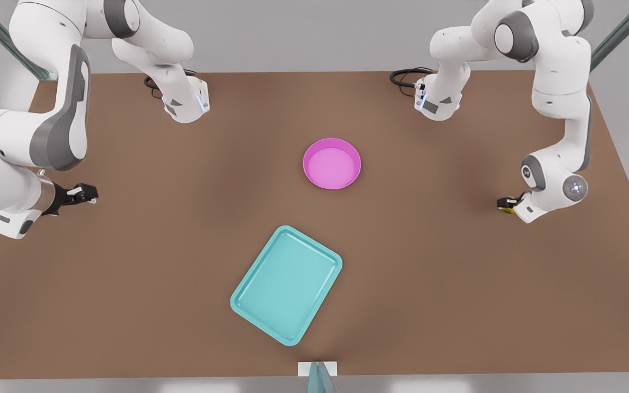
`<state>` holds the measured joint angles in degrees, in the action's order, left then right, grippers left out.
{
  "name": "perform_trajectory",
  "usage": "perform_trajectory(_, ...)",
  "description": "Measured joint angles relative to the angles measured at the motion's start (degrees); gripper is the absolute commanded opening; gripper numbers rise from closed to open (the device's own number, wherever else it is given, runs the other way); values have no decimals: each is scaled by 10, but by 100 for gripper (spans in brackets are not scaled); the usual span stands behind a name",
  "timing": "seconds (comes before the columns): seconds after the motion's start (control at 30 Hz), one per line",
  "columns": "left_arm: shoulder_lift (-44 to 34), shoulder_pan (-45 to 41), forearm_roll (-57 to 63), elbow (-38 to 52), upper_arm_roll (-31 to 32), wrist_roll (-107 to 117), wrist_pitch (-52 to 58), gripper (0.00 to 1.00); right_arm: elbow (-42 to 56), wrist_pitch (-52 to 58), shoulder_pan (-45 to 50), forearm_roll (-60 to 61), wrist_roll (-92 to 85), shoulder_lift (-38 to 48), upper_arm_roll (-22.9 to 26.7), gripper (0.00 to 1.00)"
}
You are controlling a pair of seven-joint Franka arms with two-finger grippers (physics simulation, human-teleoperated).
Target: Place the orange on the plate with the left arm and the plate on the tray with the right arm
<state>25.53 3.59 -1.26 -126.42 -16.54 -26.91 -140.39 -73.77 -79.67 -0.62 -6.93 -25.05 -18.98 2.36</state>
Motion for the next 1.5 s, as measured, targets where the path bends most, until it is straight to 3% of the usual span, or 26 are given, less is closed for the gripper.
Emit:
perform_trajectory(0.07, 2, 0, -3, 0, 0, -7, -3, 100, 0, 0, 0, 0, -1, -2, 0, 100)
perform_trajectory(0.13, 3, 0, -5, 0, -1, -13, -5, 82, 0, 0, 0, 0, -2, -4, -1, 100)
perform_trajectory(0.3, 3, 0, -7, -1, -1, -25, -9, 79, 0, 0, 0, 0, -3, -5, -1, 100)
perform_trajectory(0.37, 3, 0, -6, -1, -1, -28, -8, 69, 0, 0, 0, 0, -4, -5, -1, 100)
perform_trajectory(0.57, 3, 0, -5, -1, -1, -33, 0, 69, 0, 0, 0, 0, -5, -6, -1, 100)
perform_trajectory(0.67, -35, -10, -4, 2, 2, -29, 28, 69, 0, 0, 0, 0, -5, -6, -1, 100)
perform_trajectory(0.73, -55, -68, -4, 6, 11, -20, 45, 69, 0, 0, 0, 0, -6, -6, -1, 100)
perform_trajectory(0.8, -60, -190, -4, 32, 25, 2, 60, 69, 0, 0, 0, 0, -6, -6, -1, 100)
perform_trajectory(0.97, -7, -413, -46, 238, 92, 105, 177, 69, 0, 0, 0, 0, -6, -6, -1, 100)
perform_trajectory(1.07, 28, -457, -61, 293, 131, 178, 237, 69, 0, 0, 2, 1, -7, -28, -1, 100)
perform_trajectory(1.2, 34, -496, -69, 289, 146, 265, 299, 69, -1, 3, 11, 18, -9, -78, -30, 100)
perform_trajectory(1.4, 47, -530, -73, 289, 175, 386, 351, 70, -35, -3, 49, 103, -10, -79, -55, 100)
perform_trajectory(1.43, 51, -530, -73, 289, 175, 403, 355, 100, -69, -15, 46, 123, -7, -69, -56, 100)
perform_trajectory(1.5, 56, -531, -74, 288, 174, 433, 358, 100, -145, -49, 41, 157, -3, -44, -56, 100)
